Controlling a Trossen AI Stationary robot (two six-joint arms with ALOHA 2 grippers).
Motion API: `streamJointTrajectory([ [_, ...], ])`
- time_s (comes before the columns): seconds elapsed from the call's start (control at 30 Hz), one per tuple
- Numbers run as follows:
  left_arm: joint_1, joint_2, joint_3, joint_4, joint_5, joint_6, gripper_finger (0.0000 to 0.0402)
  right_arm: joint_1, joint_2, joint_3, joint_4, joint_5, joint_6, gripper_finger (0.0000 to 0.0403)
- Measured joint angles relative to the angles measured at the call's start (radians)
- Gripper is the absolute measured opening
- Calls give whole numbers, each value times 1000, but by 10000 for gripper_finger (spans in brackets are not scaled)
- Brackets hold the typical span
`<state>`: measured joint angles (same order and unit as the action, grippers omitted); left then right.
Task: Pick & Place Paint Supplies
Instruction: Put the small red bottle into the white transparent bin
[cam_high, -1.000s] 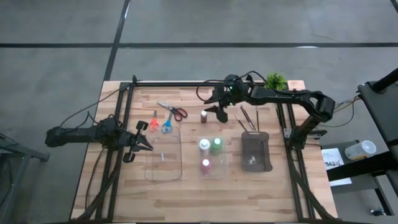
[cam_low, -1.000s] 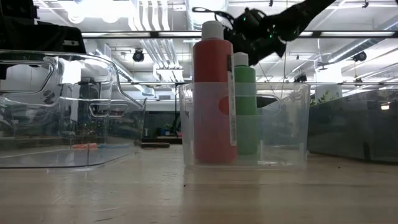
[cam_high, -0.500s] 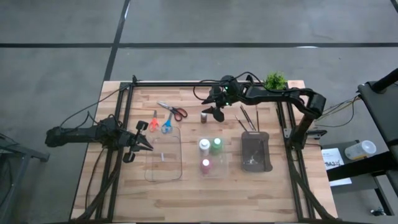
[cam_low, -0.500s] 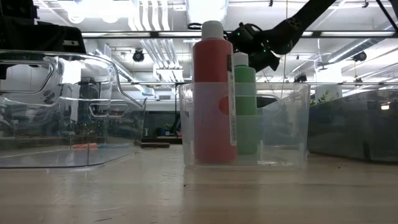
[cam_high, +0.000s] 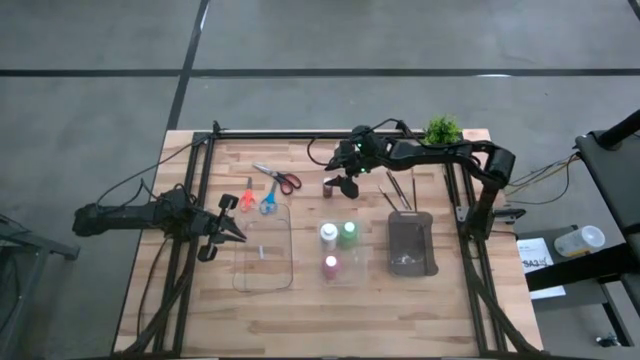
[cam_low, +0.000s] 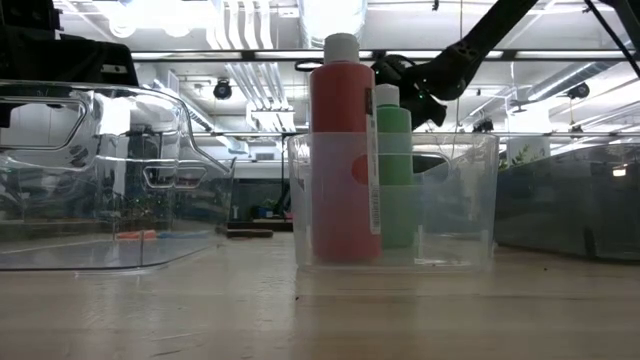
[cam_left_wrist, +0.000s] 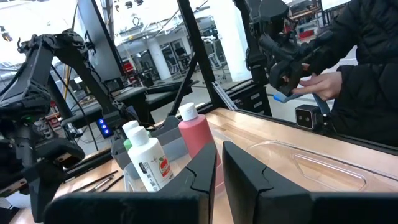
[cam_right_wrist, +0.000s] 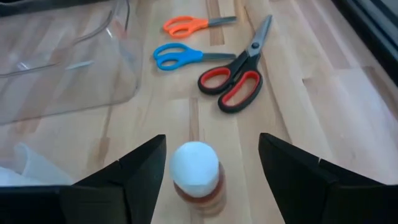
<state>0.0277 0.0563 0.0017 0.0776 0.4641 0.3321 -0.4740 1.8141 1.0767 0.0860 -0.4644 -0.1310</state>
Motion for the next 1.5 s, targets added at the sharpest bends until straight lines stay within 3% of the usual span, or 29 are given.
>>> streamJointTrajectory([
  [1.5, 0, 0, 0, 0, 0, 0, 36, 29, -3, 5, -26, 74, -53, 254],
])
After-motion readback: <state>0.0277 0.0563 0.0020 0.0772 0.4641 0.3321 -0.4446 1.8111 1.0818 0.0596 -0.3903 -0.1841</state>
